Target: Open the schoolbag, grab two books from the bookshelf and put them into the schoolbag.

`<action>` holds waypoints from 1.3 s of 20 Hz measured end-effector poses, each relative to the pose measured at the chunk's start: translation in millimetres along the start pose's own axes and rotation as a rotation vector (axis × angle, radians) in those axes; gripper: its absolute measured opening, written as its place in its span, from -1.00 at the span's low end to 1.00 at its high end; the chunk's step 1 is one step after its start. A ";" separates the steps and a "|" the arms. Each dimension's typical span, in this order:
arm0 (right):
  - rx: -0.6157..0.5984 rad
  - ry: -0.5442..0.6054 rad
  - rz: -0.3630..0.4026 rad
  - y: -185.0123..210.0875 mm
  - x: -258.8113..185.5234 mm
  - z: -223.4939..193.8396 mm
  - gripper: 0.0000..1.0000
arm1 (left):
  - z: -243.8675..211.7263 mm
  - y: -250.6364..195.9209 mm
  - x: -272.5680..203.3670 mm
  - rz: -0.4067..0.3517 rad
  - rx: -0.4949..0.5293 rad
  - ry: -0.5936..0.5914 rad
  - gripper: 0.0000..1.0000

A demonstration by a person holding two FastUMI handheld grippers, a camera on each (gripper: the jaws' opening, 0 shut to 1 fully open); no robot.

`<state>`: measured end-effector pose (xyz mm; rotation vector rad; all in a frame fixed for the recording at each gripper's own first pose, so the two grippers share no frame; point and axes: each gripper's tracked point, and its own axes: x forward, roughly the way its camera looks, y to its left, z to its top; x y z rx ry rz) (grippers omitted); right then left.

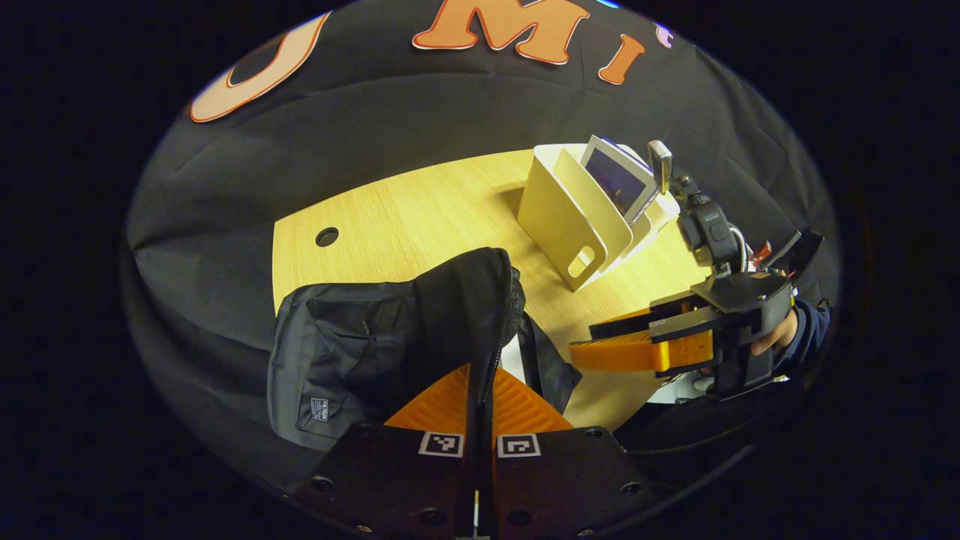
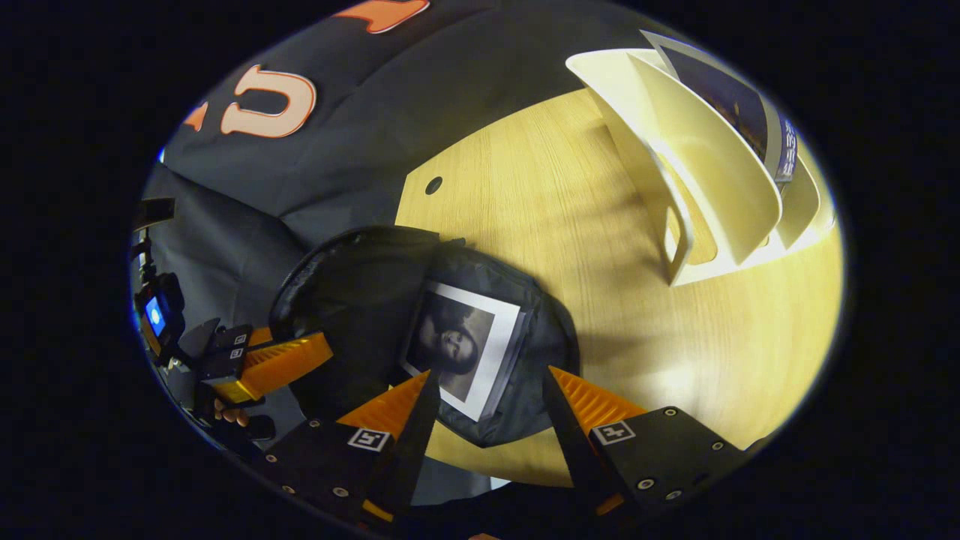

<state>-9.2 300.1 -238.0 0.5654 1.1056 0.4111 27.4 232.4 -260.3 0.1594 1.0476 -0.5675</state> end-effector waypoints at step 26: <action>-0.335 0.012 -0.381 -114.3 -180.3 129.9 0.97 | -11.2 -5.9 19.9 0.031 -0.061 0.031 -0.95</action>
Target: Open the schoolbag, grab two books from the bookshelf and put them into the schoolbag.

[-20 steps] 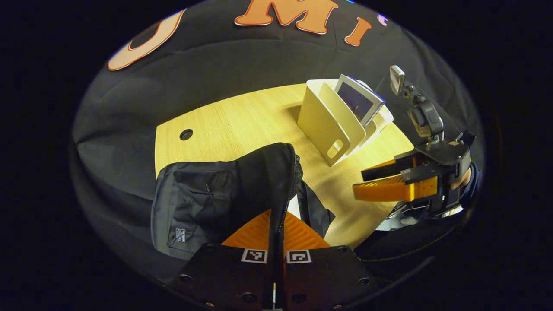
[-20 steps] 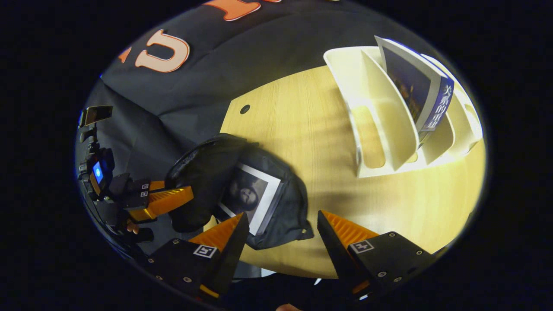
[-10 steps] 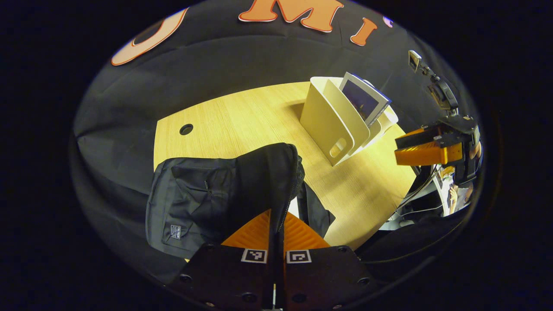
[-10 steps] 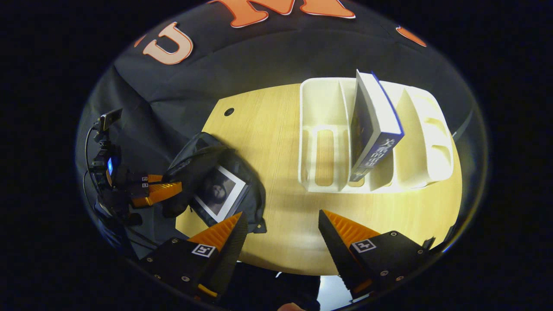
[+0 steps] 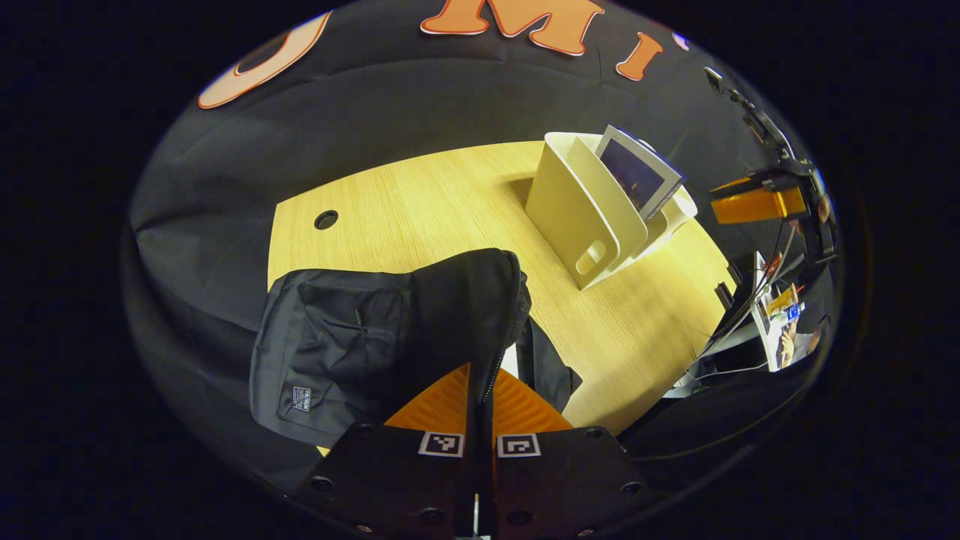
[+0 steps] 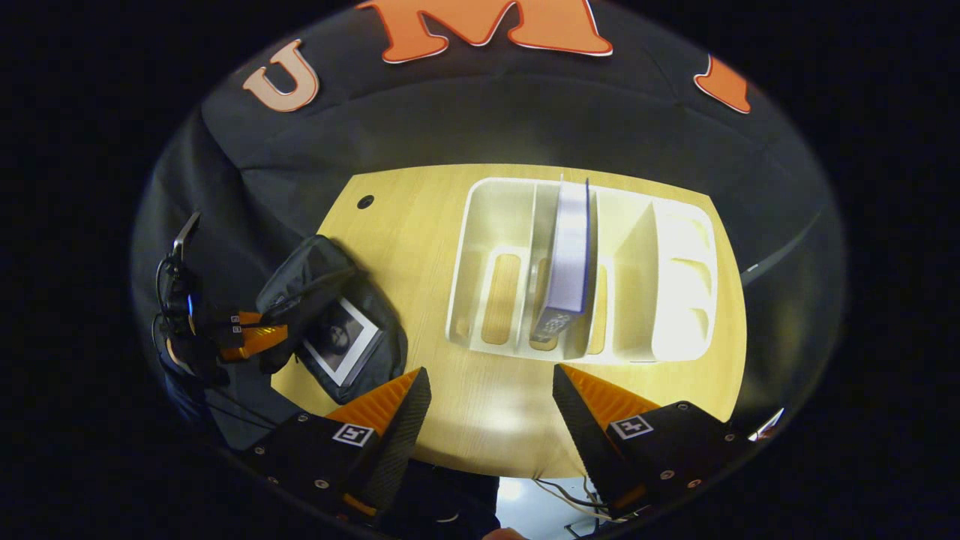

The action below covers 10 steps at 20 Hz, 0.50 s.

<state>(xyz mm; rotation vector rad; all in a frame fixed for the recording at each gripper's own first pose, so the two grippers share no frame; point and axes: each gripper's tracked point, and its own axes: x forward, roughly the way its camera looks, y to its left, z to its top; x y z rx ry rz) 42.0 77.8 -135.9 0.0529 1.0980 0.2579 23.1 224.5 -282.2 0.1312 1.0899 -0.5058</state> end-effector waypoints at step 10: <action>0.034 0.098 0.028 -24.9 21.5 49.0 0.97 | -0.2 -0.1 2.7 0.022 -0.035 0.014 -0.95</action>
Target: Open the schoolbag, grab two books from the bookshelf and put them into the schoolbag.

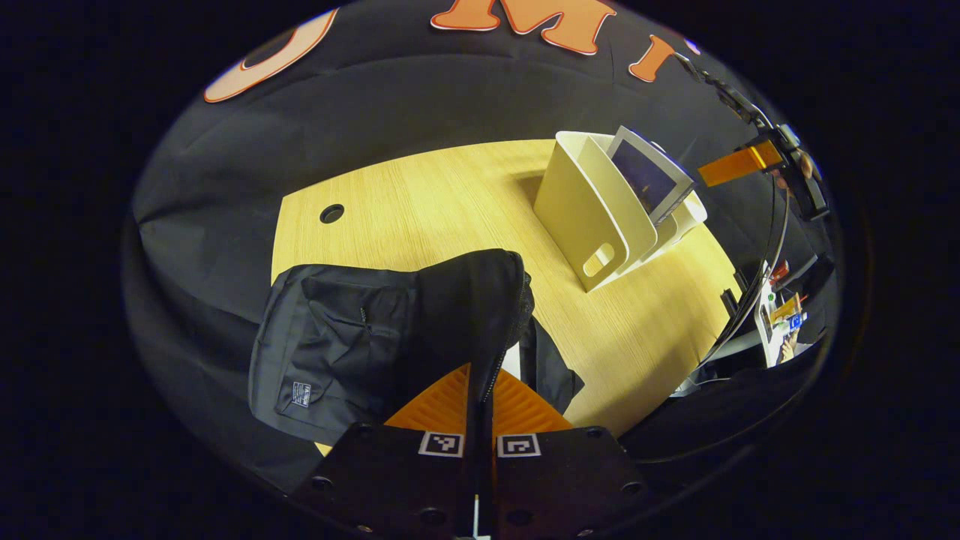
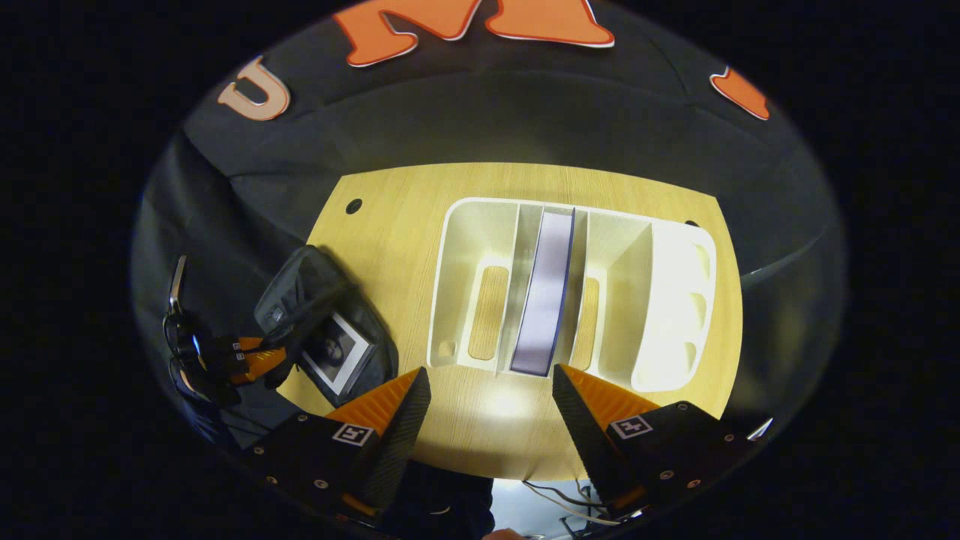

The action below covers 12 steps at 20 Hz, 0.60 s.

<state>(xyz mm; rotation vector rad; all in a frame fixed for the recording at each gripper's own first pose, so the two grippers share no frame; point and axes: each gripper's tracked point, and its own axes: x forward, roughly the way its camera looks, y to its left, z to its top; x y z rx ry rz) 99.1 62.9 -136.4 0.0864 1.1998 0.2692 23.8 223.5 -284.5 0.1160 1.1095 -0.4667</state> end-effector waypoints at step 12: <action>0.027 0.107 -0.049 -35.7 67.5 37.9 0.97 | 5.8 -0.5 9.4 0.044 -0.048 0.013 -0.94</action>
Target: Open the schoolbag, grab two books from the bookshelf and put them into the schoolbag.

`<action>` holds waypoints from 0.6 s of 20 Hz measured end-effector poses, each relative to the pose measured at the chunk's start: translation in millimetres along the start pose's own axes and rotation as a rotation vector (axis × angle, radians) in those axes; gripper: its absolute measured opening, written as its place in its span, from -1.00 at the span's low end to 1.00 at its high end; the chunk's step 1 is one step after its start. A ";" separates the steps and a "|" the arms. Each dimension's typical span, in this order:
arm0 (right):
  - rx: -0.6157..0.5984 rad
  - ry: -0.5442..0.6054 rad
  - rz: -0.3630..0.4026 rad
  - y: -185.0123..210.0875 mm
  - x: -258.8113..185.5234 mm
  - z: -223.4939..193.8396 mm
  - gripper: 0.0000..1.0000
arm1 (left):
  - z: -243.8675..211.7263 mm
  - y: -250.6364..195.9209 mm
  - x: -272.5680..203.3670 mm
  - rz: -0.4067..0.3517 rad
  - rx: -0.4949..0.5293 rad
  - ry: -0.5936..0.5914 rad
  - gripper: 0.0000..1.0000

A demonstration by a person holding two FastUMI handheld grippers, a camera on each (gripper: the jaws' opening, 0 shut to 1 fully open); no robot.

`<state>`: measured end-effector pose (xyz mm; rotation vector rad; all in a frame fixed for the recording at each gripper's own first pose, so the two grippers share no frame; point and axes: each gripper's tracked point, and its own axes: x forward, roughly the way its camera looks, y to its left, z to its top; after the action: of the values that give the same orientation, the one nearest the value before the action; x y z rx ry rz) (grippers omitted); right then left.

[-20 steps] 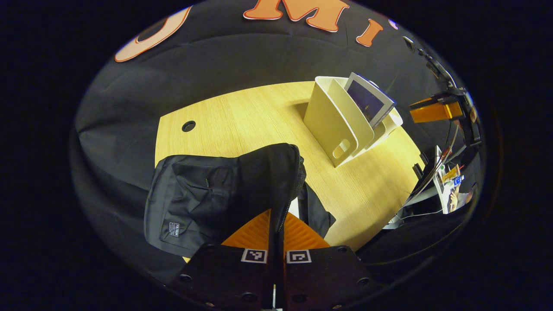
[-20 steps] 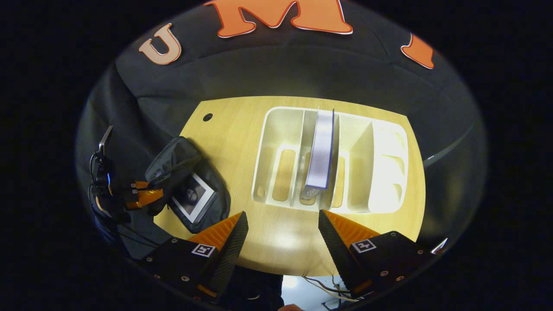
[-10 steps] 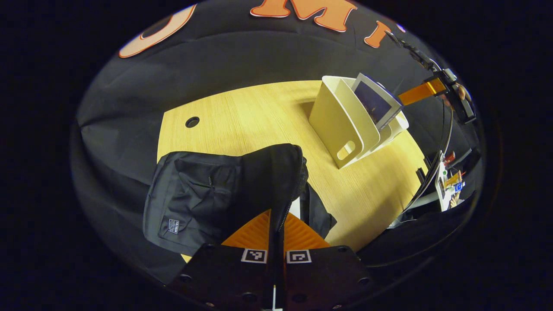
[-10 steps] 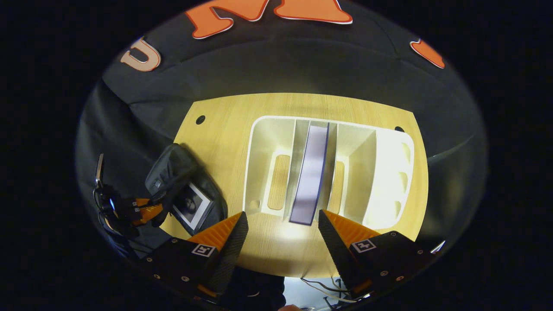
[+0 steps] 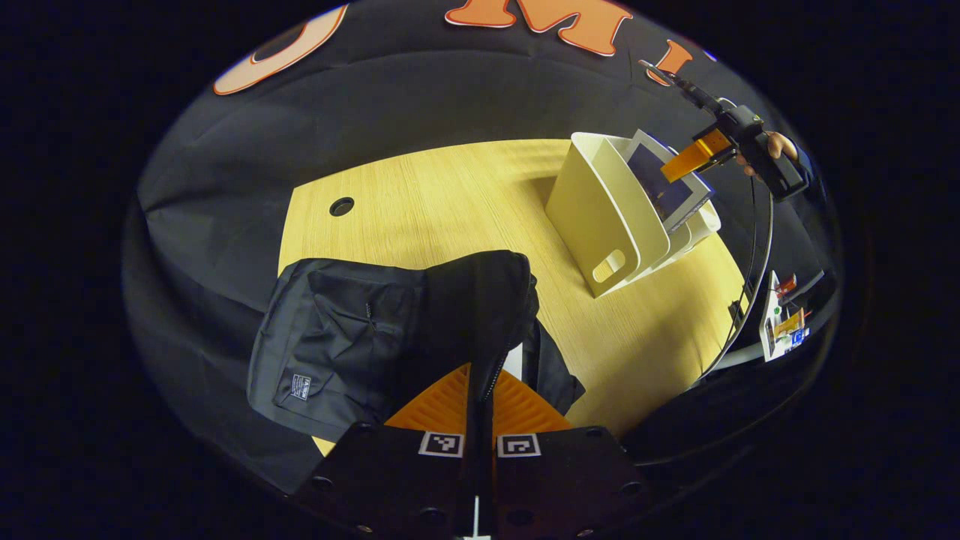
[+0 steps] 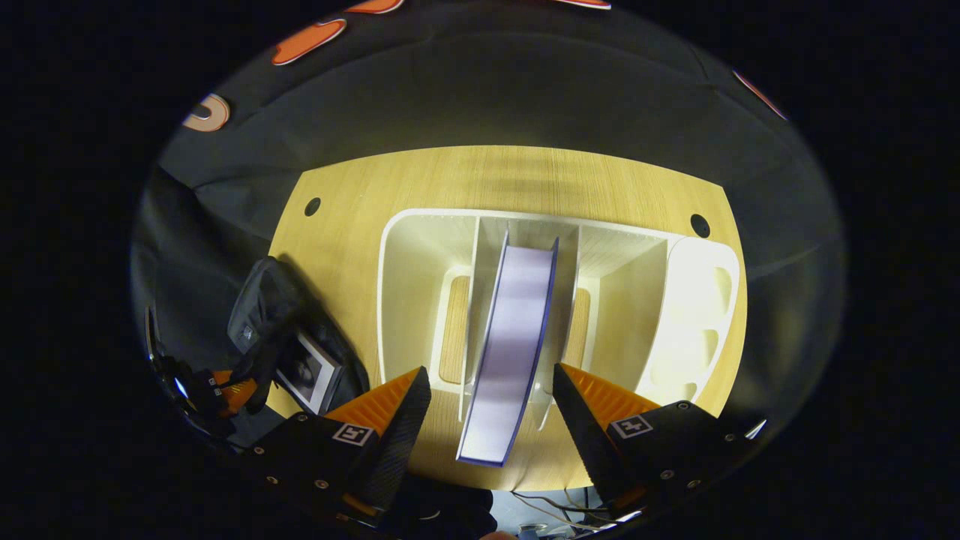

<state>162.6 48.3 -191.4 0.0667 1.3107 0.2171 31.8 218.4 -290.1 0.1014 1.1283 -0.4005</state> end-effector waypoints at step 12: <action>0.020 0.040 -0.129 -19.6 27.9 4.6 0.12 | -0.8 0.1 -0.5 0.014 -0.017 -0.004 -0.94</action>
<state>176.0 35.0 -220.1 -0.0053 1.3520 0.0953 30.9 218.8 -290.0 0.0928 1.1265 -0.3785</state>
